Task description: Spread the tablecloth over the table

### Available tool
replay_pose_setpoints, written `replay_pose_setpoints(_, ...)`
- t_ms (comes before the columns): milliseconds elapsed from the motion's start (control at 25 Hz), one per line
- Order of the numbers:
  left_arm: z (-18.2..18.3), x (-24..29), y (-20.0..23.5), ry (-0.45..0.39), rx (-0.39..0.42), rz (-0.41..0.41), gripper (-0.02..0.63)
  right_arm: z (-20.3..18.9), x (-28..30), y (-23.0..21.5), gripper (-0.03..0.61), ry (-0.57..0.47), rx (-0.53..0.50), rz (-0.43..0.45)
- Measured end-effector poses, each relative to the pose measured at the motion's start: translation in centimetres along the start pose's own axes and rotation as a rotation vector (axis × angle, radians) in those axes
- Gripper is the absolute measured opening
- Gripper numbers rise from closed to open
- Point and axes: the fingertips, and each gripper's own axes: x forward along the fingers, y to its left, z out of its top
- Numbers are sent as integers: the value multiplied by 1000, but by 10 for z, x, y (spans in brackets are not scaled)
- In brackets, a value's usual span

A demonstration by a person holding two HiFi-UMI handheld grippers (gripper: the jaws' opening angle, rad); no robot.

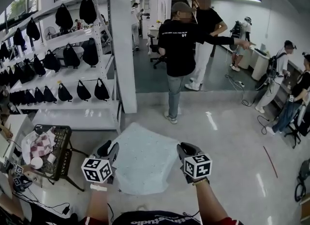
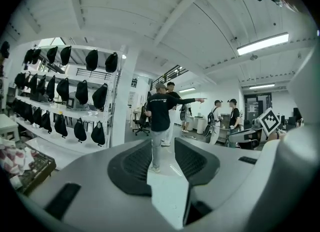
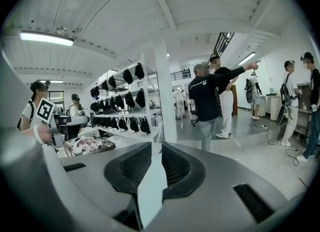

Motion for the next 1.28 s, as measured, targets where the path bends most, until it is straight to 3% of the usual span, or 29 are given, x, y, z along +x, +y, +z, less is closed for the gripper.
replay_pose_setpoints(680,55,-8,16,-130,85,15,154,66,-6,27,86,-138,-55,-30)
replay_pose_setpoints(1280,72,-15,22,-181,113,43,121,85,-7,31,84,-197,-49,-62)
